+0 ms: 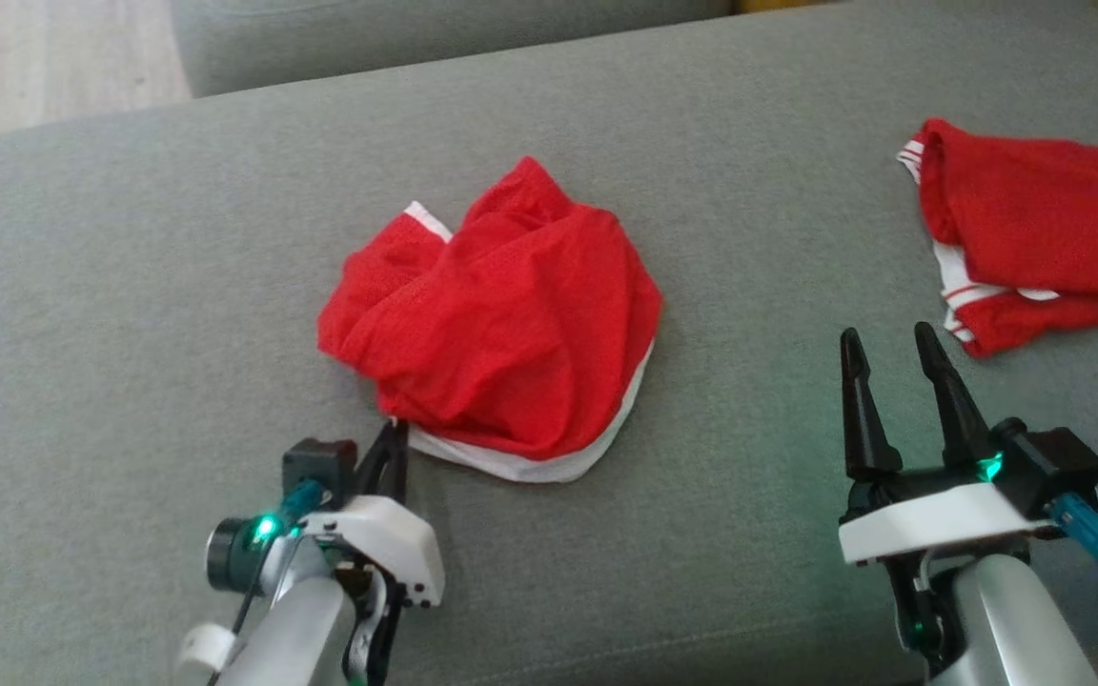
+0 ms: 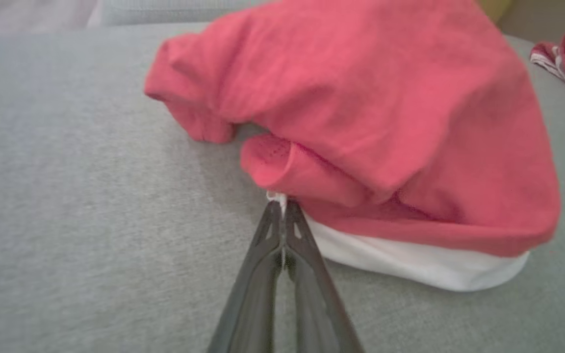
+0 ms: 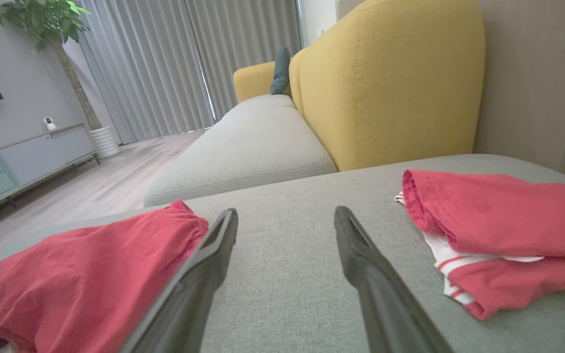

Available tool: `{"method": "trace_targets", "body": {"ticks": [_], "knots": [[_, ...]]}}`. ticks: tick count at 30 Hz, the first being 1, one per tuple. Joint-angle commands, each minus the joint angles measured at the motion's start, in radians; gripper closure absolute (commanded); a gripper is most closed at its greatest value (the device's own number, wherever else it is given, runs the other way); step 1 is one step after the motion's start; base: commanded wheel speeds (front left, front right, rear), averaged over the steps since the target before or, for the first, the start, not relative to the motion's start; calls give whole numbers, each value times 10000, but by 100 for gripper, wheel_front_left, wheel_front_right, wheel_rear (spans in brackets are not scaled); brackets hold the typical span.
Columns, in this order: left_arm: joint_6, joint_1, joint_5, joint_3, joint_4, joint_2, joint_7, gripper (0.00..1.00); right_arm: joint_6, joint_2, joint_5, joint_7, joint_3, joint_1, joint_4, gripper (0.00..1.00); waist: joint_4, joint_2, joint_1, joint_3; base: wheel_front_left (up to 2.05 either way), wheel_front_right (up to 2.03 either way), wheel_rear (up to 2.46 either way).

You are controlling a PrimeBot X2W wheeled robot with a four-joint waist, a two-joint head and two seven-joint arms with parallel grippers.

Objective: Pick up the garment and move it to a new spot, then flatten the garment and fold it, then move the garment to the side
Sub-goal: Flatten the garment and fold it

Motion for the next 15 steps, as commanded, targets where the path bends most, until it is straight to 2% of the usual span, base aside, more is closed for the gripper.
{"method": "trace_targets", "body": {"ticks": [1,11,15], "knots": [[198,68,-73,502,-542,204,-161,100,65,-31,-40,-134,173,-143,-306,0,266,0,0,-131,0,0,0],[1019,1595,-495,1379,-2166,790,-266,100,65,-31,-197,-135,124,-25,-31,0,1017,0,0,-339,0,0,0],[1132,1768,-580,1530,-2242,916,-269,100,65,-31,-220,-135,173,-36,54,0,1086,0,0,-323,0,0,0]]}}
